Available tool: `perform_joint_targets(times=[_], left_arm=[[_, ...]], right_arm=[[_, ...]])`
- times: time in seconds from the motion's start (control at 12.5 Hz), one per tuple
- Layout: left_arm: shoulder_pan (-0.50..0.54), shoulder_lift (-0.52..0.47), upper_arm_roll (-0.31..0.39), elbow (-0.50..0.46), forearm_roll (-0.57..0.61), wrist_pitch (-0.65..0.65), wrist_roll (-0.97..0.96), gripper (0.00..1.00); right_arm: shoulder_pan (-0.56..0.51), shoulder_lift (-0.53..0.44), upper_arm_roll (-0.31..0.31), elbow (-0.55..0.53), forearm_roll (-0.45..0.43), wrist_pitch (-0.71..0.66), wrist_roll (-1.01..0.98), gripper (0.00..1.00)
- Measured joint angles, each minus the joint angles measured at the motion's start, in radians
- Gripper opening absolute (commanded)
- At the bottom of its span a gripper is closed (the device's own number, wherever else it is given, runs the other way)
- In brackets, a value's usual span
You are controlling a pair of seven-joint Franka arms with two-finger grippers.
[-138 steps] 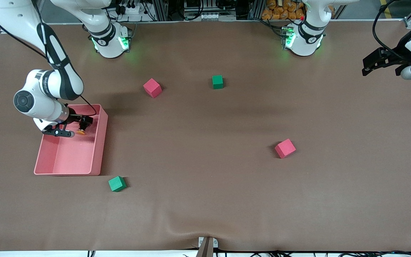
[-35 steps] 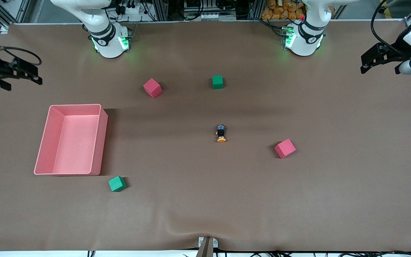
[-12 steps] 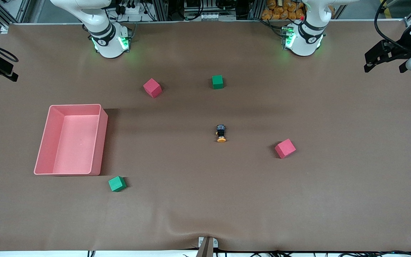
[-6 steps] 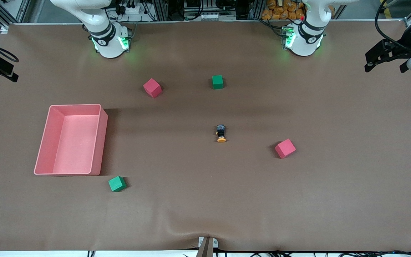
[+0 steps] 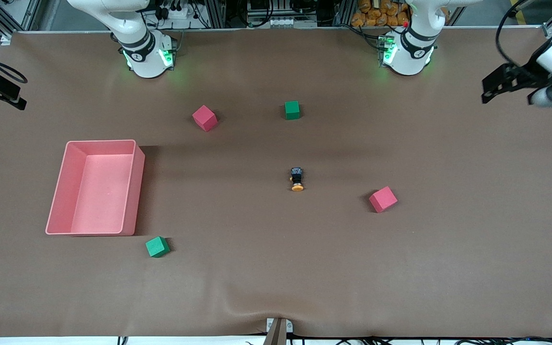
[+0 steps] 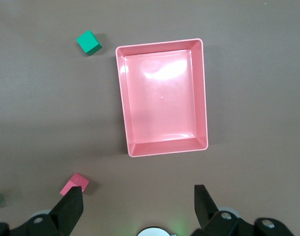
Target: Place and upright button with both arms
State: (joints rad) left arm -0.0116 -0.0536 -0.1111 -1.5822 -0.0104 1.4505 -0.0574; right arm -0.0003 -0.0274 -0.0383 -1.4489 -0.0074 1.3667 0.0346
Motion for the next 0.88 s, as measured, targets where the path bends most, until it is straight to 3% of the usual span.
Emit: perform_joint_targets(times=[0.32,0.56,0.88], left_arm=[[-0.087,0.189,-0.021,0.046,-0.062,0.046,-0.008,1.00],[-0.225,0.355,-0.028,0.064,-0.063,0.147,-0.124,1.00],[-0.335,0.538,-0.030,0.083,-0.063,0.301,-0.152,1.00]], right_arm=[[0.011,0.000,0.002,0.002,0.000,-0.020,0.003,1.00],[0.008,0.000,-0.009,0.004,0.000,-0.013,0.006,1.00],[0.000,0.000,-0.013,0.005,0.001,0.015,0.006,1.00]])
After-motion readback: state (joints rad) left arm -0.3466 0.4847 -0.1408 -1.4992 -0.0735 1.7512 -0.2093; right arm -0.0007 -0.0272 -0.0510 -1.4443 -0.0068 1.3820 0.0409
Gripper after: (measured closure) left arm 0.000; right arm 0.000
